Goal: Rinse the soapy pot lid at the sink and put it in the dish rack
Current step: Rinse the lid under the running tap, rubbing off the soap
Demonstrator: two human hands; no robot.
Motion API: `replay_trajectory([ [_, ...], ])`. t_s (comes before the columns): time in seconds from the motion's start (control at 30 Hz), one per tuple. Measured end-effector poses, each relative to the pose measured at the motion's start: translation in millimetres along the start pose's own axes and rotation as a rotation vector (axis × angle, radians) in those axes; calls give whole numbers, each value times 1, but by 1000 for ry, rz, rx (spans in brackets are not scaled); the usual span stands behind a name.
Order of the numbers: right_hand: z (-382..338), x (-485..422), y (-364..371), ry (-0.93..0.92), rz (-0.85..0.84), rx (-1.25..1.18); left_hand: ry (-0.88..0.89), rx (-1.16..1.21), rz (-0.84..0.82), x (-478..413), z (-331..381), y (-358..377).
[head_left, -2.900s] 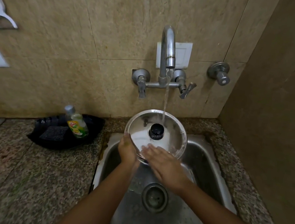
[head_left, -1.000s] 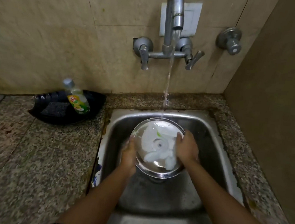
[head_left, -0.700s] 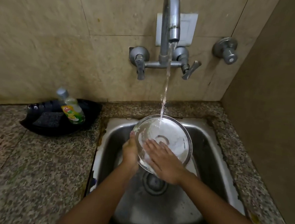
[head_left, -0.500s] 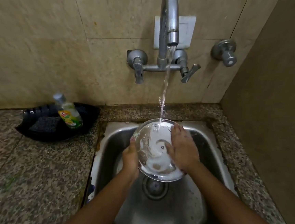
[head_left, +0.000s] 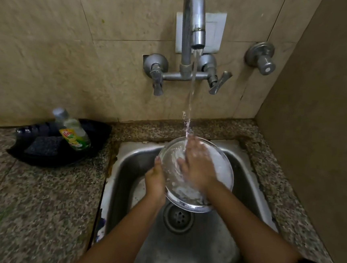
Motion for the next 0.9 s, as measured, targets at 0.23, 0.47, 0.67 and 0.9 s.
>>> replay_trajectory([
  [0.23,3,72,-14,-283,-96,-1,-16,31,34,-7,10,-11],
  [0.47,-22,-1,-10,-109,-27,-9,-25,37,6,15,3,1],
  [0.67,-11,71,-25,-323,-117,29,-31,51,64,-3,11,-15],
  [0.9,-22,4,-6,-64,-1,27,-19,-17,-52,6,9,-13],
])
Point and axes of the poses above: each hand's wrist, its own x-axis away from the middle knuckle, its own y-axis out of the palm, z = x × y, the point moved 8 cm from there along -x, towards the middle knuckle, and after that the axes turned 13 degrees about z, right-handed, at the moved point
